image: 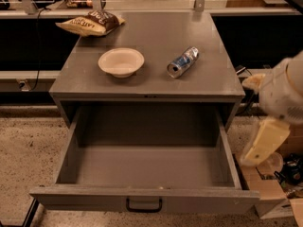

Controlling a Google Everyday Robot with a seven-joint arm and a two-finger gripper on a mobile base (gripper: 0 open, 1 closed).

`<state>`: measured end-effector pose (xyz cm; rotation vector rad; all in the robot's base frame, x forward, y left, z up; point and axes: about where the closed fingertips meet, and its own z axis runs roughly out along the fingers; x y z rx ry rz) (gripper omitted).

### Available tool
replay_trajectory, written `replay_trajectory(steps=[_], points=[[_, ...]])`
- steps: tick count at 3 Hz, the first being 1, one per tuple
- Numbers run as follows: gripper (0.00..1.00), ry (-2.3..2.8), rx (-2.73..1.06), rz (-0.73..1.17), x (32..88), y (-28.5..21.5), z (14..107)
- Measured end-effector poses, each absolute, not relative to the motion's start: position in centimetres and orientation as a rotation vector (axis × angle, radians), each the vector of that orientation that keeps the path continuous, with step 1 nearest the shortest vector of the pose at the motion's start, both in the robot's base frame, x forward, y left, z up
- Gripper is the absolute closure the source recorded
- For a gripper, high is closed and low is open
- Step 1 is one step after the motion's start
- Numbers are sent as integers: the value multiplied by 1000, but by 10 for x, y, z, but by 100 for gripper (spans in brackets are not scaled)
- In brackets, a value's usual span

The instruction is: Close top drawer

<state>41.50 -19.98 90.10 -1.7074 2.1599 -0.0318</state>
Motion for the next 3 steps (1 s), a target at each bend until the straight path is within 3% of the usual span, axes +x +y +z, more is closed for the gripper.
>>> replay_trajectory(steps=[1,3], points=[[0,2131,-1690,96,391,-191,833],[42,2112,-1639,334,340,-180,758]])
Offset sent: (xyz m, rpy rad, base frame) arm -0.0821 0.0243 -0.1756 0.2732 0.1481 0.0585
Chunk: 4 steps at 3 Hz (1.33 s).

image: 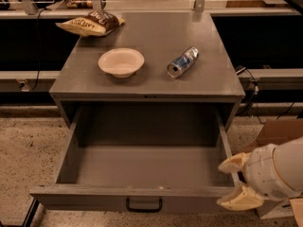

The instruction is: Close top drawer

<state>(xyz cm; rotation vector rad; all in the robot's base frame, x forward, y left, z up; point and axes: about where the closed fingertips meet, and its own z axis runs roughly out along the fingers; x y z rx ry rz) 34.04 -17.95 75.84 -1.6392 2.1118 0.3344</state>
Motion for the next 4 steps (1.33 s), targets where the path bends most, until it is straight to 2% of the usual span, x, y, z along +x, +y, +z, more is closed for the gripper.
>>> replay_trajectory(steps=[2,3,4], points=[[88,2092,-1608,419,304,-176,730],[100,2092,-1610,418,303,-176,730],[100,2092,-1610,418,303,-176,730]])
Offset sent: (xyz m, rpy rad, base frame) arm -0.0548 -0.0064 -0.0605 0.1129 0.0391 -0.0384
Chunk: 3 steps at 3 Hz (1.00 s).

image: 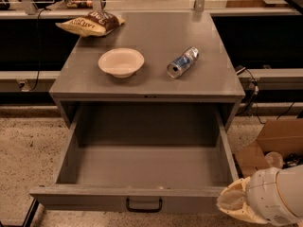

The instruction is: Close top drawer

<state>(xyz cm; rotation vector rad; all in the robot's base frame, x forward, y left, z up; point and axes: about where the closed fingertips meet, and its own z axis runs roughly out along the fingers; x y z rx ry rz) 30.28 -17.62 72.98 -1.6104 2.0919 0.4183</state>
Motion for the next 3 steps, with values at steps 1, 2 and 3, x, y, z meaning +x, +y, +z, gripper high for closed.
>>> replay_trajectory(steps=[1,2,3], points=[[100,2075,-1620,461,294,-161,710],[100,2041,-1640,536,284,-142,687],[100,2032,-1652,580,278,-125,662]])
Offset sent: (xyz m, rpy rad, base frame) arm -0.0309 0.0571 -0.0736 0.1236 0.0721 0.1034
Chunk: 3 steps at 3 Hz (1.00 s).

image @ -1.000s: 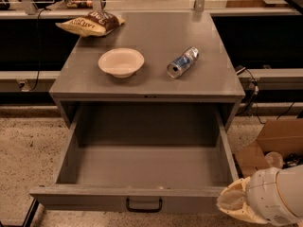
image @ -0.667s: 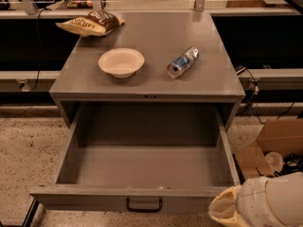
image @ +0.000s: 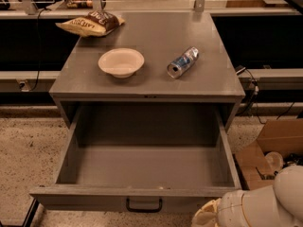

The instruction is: Close top drawer

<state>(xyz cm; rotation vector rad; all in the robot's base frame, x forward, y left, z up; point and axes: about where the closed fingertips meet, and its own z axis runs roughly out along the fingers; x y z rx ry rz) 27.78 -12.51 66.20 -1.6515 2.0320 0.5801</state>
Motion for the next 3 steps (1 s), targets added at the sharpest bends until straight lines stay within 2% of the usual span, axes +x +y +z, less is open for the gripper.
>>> replay_trajectory(steps=[3], points=[[100,1938,-1597,659,314,-98,636]])
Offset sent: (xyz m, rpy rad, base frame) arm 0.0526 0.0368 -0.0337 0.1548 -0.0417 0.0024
